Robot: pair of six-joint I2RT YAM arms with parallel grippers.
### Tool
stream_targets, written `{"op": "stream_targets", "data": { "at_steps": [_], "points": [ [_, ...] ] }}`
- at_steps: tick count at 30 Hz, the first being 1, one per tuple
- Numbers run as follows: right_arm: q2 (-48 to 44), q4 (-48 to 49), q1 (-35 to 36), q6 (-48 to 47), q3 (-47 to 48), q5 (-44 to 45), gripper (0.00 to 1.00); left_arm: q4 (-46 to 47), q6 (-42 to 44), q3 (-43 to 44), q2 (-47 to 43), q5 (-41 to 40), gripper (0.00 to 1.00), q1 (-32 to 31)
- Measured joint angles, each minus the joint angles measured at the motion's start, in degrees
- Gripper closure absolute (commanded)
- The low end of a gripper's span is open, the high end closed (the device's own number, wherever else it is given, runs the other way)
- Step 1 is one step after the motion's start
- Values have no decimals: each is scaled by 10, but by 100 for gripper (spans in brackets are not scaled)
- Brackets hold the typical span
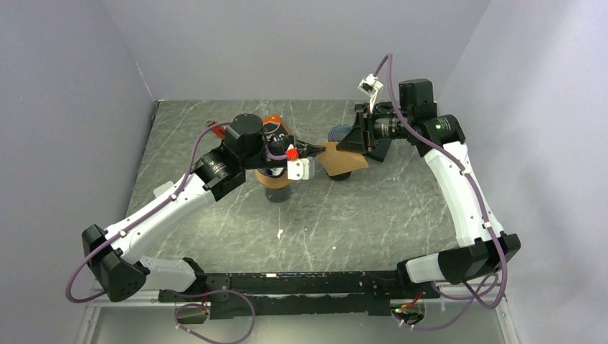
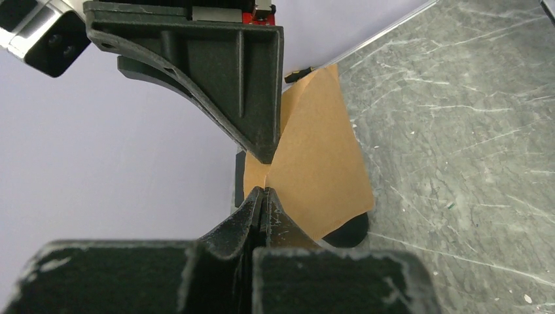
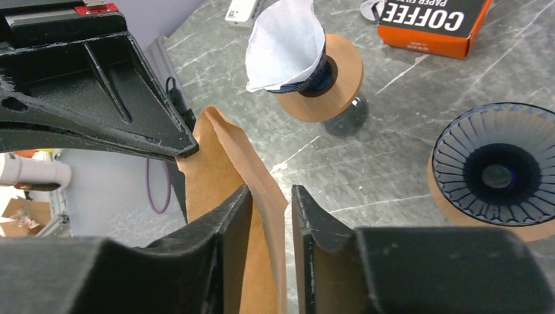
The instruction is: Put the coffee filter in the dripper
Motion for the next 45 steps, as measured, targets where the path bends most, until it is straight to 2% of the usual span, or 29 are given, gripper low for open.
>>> {"op": "stream_targets", "data": {
  "at_steps": [7,9,10,12,13,14,22,29,33,38,41,45],
  "points": [
    [-1,1,1,3,-9,-3,100,5,-3,0,0,0,100,0],
    [-1,3,1,6,-10,-2,100,9,-3,0,0,0,100,0],
    [-1,5,1,9,-10,-2,100,11,-5,0,0,0,90,0],
    [-1,11,1,15,-10,3,100,12,-6,0,0,-1,28,0],
    [-1,15,1,21,-10,9,100,14,-9,0,0,-4,10,0],
    [-1,20,1,28,-10,16,100,16,-13,0,0,-9,2,0],
    [-2,66,-7,86,-10,127,100,77,-118,-4,3,-113,1,0],
    [-2,106,-78,140,-12,193,100,90,-274,3,30,-257,0,0],
    [5,116,-83,150,-11,224,100,19,-374,92,94,-324,0,1],
    [31,123,-80,150,-10,249,100,-83,-466,241,185,-351,0,1],
    [45,124,-71,148,-10,264,100,-134,-520,309,227,-344,0,8],
    [58,129,-45,140,-10,304,100,-186,-616,376,275,-272,1,48]
  ]
}}
